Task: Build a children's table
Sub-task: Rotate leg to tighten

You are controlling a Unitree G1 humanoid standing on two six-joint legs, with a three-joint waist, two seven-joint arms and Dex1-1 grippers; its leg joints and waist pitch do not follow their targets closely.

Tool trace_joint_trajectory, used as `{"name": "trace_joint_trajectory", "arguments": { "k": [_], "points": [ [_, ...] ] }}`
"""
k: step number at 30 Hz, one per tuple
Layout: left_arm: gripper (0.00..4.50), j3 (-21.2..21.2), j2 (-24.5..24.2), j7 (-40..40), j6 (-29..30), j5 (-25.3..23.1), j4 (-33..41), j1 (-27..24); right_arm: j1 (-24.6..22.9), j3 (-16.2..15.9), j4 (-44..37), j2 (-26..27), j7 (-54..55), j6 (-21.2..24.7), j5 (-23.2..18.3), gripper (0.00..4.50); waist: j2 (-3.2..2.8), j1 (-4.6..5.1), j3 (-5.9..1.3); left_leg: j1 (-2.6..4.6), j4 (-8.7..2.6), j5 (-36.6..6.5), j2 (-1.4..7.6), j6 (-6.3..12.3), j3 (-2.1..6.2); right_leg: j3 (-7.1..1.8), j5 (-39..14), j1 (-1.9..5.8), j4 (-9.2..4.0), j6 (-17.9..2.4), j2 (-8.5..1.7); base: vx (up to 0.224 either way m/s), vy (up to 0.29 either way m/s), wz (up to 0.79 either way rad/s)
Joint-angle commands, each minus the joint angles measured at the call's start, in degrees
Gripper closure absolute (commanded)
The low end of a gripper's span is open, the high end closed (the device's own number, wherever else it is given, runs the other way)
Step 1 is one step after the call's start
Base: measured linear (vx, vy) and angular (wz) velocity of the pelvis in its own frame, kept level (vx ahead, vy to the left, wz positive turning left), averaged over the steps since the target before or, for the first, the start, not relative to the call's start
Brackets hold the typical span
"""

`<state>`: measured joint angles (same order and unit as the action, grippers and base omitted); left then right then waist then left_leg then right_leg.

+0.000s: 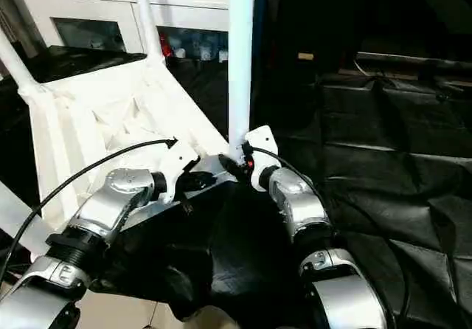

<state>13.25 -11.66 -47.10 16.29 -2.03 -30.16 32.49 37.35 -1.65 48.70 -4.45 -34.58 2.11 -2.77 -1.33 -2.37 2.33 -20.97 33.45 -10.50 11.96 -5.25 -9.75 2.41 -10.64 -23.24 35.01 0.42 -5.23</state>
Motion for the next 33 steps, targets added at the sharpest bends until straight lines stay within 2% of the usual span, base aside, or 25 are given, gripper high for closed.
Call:
{"name": "trace_joint_trajectory", "arguments": {
  "k": [1, 6, 7, 8, 11, 13, 14, 15, 19, 23, 25, 27, 33],
  "points": [
    [4.50, 1.62, 1.78, -2.22, -2.18, 2.05, 2.38, 0.49, 0.10, -5.11, 0.61, 3.48, -6.36, 0.87, -0.29, 0.70, 0.45, -0.39, -3.24, -0.04, -4.14, -13.05, 0.52, 2.76, -0.27, -1.35, -10.75, 2.87, -4.24, -13.55, -2.08, 0.000, 0.000, 0.00],
    [4.50, 2.44, -2.27, -9.78, -3.29, 3.52, 4.72, -1.33, -0.59, -7.51, -2.21, -1.62, -15.82, -2.00, 0.48, 0.48, 0.40, -0.35, -3.34, -0.01, -3.93, -11.96, 0.56, 3.57, -0.35, -1.31, -7.93, 2.94, -3.96, -14.62, -1.97, 0.000, 0.000, 0.00],
    [4.50, 2.60, -3.07, -11.48, -3.74, 3.89, 5.22, -1.73, -0.86, -7.77, -3.12, -2.49, -18.03, -2.37, 0.13, 0.48, 0.37, -0.47, -3.58, 0.07, -3.64, -10.03, 0.62, 4.26, -0.48, -1.40, -3.98, 2.98, -3.51, -15.64, -1.95, 0.000, 0.000, 0.00],
    [4.50, 2.71, -4.03, -13.18, -3.87, 4.23, 5.71, -2.12, -1.13, -8.08, -4.16, -3.53, -20.55, -2.68, -0.30, 0.48, 0.46, -0.48, -3.61, 0.00, -3.56, -9.29, 0.63, 4.64, -0.51, -1.37, -2.59, 3.02, -3.29, -16.05, -1.87, 0.000, 0.000, 0.00],
    [4.50, 2.96, -6.72, -17.79, -4.55, 5.17, 7.15, -3.14, -2.13, -9.19, -7.07, -6.58, -28.54, -3.38, -1.04, 0.48, 0.53, -1.09, -3.65, -0.06, -3.36, -8.09, 0.71, 6.11, -0.63, -1.20, -0.70, 3.15, -2.98, -16.79, -1.81, 0.000, 0.000, 0.00],
    [4.50, 3.14, -8.50, -20.92, -5.36, 5.80, 7.99, -3.69, -3.00, -10.57, -9.00, -8.94, -33.90, -3.74, -1.19, 0.48, 0.57, -1.62, -3.59, 0.00, -3.22, -7.71, 0.85, 6.82, -0.76, -1.18, -0.26, 2.88, -2.81, -17.06, -1.71, 0.000, 0.000, 0.00],
    [4.50, 3.16, -8.76, -21.46, -5.29, 5.96, 8.19, -3.79, -3.12, -10.82, -9.26, -9.30, -34.67, -3.77, -1.23, 0.48, 0.52, -1.74, -3.60, 0.10, -3.24, -7.79, 0.91, 6.81, -0.78, -1.20, -0.38, 2.82, -2.82, -17.06, -1.72, 0.000, 0.000, 0.00],
    [4.50, 3.22, -9.68, -23.41, -5.04, 6.56, 8.87, -4.08, -3.54, -11.81, -10.19, -10.73, -37.90, -3.61, -1.49, 0.48, 0.79, -1.92, -3.47, 0.10, -3.31, -8.37, 0.95, 6.68, -0.83, -1.23, -1.47, 2.78, -2.93, -17.11, -1.80, 0.000, 0.000, 0.00],
    [4.50, 3.78, -11.56, -27.10, -3.21, 7.64, 10.40, -4.66, -4.08, -13.43, -11.41, -13.03, -43.18, -3.42, -1.70, 0.73, 0.70, -2.77, -3.36, 0.33, -3.49, -10.02, 1.09, 5.33, -0.83, -1.37, -4.94, 2.49, -3.06, -16.52, -1.88, 0.000, 0.000, 0.00],
    [4.50, 4.08, -12.90, -29.77, -2.53, 8.97, 11.93, -5.48, -4.36, -13.10, -12.80, -13.65, -46.05, -1.72, -2.83, 1.12, 0.89, -2.81, -3.31, 0.21, -3.59, -10.38, 1.00, 4.42, -0.73, -1.40, -5.47, 2.62, -3.03, -16.17, -1.89, 0.000, 0.000, 0.00],
    [4.50, 4.16, -13.38, -30.53, -2.23, 9.30, 12.46, -5.76, -4.56, -13.25, -13.41, -13.95, -46.93, -1.26, -3.16, 1.18, 0.86, -2.85, -3.37, 0.23, -3.52, -9.71, 0.97, 4.53, -0.72, -1.39, -4.47, 2.62, -2.92, -16.13, -1.83, 0.000, 0.000, 0.00],
    [4.50, 4.17, -13.53, -30.74, -2.17, 9.39, 12.60, -5.84, -4.64, -13.32, -13.60, -14.07, -47.22, -1.11, -3.25, 1.54, 0.90, -2.83, -3.37, 0.14, -3.46, -9.08, 0.93, 4.70, -0.74, -1.38, -3.84, 2.66, -2.87, -16.30, -1.88, 0.000, 0.000, 0.00],
    [4.50, 4.17, -13.73, -30.43, -2.15, 8.97, 12.68, -6.14, -6.11, -14.13, -15.03, -14.49, -48.33, -0.09, -3.83, 1.75, 0.92, -2.91, -3.40, 0.19, -3.39, -8.50, 0.89, 4.92, -0.76, -1.37, -3.18, 2.65, -2.84, -16.32, -1.78, 0.000, 0.000, 0.00]
  ]
}}
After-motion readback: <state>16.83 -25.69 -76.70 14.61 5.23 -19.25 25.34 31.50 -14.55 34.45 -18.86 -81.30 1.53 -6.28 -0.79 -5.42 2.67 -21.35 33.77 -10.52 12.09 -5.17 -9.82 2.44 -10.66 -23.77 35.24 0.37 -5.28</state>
